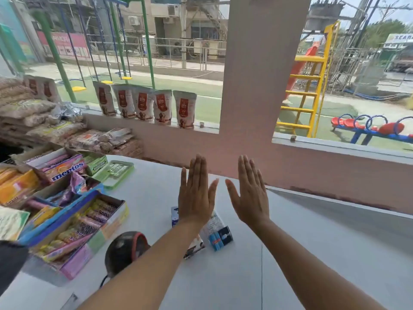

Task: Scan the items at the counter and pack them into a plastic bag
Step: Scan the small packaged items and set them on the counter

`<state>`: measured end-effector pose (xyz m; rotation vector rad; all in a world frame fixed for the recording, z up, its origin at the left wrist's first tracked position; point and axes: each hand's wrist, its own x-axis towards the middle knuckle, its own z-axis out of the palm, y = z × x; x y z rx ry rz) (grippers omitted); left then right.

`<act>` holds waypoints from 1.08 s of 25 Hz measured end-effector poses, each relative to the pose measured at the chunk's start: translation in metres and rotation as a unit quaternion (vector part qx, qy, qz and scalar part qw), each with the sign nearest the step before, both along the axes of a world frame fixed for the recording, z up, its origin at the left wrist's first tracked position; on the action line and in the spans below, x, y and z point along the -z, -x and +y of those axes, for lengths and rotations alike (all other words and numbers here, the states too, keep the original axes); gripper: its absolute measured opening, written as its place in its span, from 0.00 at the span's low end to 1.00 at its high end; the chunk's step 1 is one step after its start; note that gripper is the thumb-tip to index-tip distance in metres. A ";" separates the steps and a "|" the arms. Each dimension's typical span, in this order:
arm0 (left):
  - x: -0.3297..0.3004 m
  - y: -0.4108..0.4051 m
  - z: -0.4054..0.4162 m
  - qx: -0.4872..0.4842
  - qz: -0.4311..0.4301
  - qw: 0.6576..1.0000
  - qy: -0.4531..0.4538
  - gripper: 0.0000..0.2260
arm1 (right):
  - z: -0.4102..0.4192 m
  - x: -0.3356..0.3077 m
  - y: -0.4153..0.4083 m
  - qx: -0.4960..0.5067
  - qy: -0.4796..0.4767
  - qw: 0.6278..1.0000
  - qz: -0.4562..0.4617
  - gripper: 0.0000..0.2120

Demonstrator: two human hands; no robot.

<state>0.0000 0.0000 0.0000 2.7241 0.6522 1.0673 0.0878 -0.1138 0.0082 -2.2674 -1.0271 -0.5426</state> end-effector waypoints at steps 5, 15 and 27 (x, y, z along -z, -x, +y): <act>0.059 0.027 -0.002 -0.018 0.185 0.978 0.100 0.28 | -0.012 0.068 0.022 -0.029 0.155 0.974 0.160 0.33; 0.067 -0.009 0.043 -0.006 0.265 0.944 0.197 0.24 | 0.007 0.100 0.002 0.027 0.167 0.879 0.445 0.24; 0.065 0.086 -0.033 -0.071 -0.242 0.473 0.844 0.07 | -0.002 0.013 0.031 -0.046 -0.164 0.786 0.594 0.16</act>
